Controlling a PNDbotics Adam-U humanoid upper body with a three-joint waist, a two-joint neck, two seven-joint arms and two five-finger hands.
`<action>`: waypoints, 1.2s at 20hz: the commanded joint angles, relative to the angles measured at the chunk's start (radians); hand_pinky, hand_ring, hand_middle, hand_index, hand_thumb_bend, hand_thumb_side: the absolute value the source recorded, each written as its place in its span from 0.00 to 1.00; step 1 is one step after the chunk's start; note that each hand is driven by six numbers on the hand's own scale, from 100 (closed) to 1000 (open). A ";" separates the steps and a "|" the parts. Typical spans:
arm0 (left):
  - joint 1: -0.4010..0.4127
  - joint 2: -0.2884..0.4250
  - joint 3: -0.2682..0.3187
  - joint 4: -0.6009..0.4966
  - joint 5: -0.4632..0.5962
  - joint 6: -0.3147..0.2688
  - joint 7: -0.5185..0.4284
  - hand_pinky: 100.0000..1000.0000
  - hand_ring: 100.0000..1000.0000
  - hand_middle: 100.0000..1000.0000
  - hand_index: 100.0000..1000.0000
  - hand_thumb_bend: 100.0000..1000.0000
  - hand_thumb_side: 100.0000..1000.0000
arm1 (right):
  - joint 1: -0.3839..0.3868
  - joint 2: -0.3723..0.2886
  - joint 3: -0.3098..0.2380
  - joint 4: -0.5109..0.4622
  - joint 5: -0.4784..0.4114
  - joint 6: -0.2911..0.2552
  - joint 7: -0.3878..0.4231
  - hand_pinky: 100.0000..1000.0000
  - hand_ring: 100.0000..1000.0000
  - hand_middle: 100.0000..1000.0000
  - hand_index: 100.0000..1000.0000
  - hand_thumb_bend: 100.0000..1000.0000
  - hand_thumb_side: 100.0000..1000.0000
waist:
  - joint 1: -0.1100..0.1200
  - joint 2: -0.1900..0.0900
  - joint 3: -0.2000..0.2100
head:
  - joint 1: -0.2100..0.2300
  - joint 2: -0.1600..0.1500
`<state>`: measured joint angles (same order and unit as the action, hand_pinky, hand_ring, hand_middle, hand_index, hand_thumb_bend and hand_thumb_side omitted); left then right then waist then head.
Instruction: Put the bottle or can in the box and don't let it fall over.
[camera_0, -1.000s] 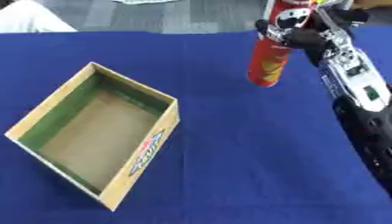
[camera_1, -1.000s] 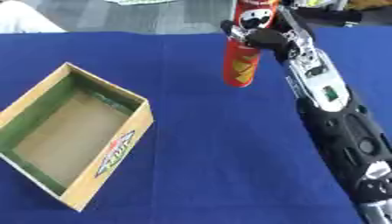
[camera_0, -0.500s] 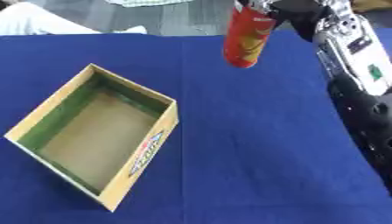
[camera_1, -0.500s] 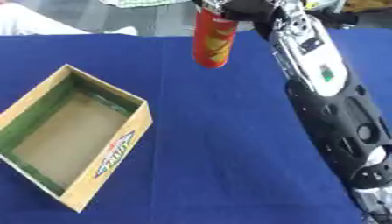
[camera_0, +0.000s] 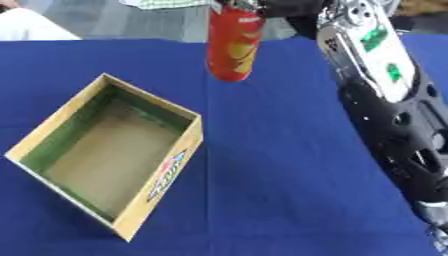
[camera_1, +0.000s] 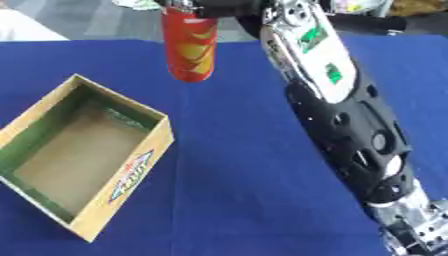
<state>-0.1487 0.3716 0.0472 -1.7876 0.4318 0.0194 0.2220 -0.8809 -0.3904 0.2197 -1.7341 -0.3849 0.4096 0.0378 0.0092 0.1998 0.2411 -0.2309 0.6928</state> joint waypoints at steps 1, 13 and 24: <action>-0.004 0.022 0.007 -0.011 0.000 -0.001 -0.001 0.71 0.93 0.88 0.84 0.44 0.90 | -0.048 0.035 0.026 -0.012 0.000 0.015 0.024 0.91 1.00 0.98 0.31 0.19 0.00 | 0.001 -0.026 0.004 | -0.006 0.001; -0.012 0.022 0.007 -0.012 0.002 -0.002 0.001 0.71 0.94 0.88 0.84 0.44 0.90 | -0.153 0.207 0.121 0.067 0.074 0.047 0.089 0.90 1.00 0.99 0.32 0.19 0.00 | 0.001 -0.029 0.022 | -0.043 0.007; -0.021 0.019 0.015 -0.010 0.006 -0.004 0.016 0.71 0.94 0.88 0.83 0.44 0.89 | -0.169 0.312 0.174 0.187 0.128 0.014 0.100 0.90 1.00 0.99 0.33 0.21 0.00 | 0.000 -0.019 0.046 | -0.072 0.011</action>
<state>-0.1583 0.3716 0.0480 -1.7872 0.4357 0.0172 0.2319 -1.0242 -0.0885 0.3930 -1.5480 -0.2669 0.4314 0.1365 0.0043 0.1945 0.2862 -0.2992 0.7022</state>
